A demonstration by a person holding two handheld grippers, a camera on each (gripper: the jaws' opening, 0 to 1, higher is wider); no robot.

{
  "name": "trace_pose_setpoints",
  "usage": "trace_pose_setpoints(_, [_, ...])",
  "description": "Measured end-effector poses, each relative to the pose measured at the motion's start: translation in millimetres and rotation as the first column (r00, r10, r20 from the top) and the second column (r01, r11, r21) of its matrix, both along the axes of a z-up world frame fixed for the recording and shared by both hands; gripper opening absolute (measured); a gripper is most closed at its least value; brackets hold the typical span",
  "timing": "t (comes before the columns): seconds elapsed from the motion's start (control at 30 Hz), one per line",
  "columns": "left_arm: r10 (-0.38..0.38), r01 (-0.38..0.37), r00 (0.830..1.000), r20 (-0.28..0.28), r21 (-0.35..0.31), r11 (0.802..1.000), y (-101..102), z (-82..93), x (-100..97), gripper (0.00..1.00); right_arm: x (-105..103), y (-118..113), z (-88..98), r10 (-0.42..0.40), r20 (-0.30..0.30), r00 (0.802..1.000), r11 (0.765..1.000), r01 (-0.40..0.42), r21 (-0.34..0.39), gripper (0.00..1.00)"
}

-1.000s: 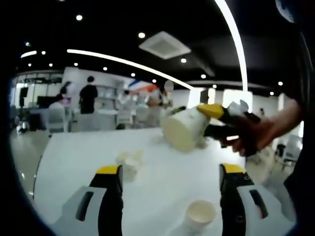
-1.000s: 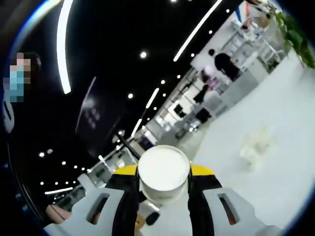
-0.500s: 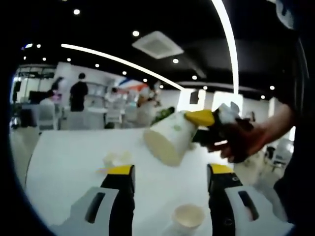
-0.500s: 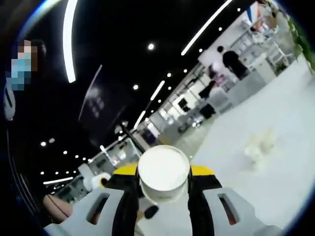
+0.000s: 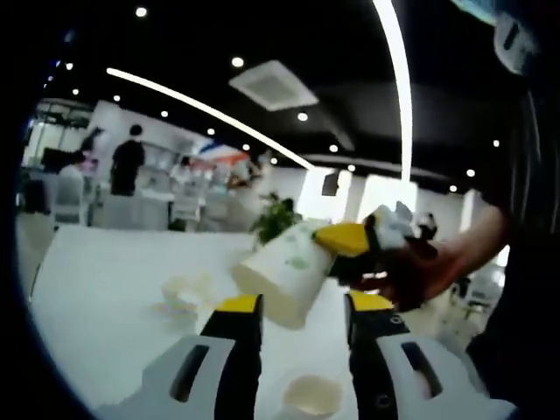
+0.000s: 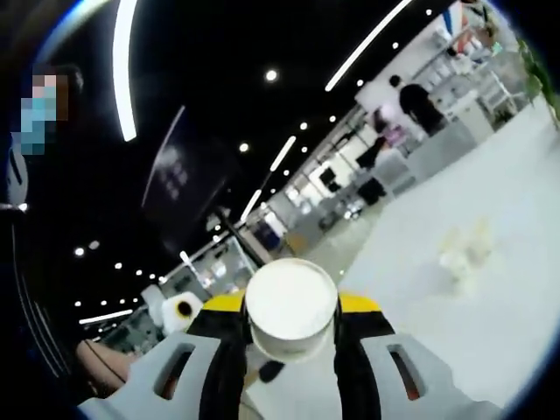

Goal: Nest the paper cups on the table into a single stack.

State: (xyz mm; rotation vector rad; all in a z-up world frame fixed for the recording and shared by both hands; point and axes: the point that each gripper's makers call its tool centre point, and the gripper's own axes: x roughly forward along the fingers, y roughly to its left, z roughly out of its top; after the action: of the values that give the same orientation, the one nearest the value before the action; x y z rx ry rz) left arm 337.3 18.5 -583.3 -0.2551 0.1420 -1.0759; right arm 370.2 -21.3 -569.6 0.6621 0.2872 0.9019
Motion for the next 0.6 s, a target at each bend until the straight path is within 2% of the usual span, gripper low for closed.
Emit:
trace_pose_setpoints(0.1, [-0.005,0.005,1.000,0.015,0.003,1.000,-1,1.7,-1.5,0.25,-2,0,-2.0,0.004,-0.004,1.000,1.000,-0.004,-0.006,0.35])
trace_pose_setpoints(0.2, [-0.009,0.009,1.000,0.007,0.000,1.000,0,1.8,-1.9,0.22,-5,1,-3.6,0.010,-0.012,1.000,1.000,-0.010,-0.002,0.35])
trace_pose_setpoints(0.4, [-0.012,0.009,0.999,-0.043,-0.058,0.998,7,2.4,-2.4,0.11,-9,1,-2.9,0.028,-0.018,0.999,0.999,-0.028,0.016,0.35])
trace_pose_setpoints(0.6, [-0.015,0.011,0.999,-0.052,-0.066,0.998,6,1.1,-4.5,0.10,-10,2,-5.0,0.040,-0.011,0.999,0.999,-0.040,0.005,0.35])
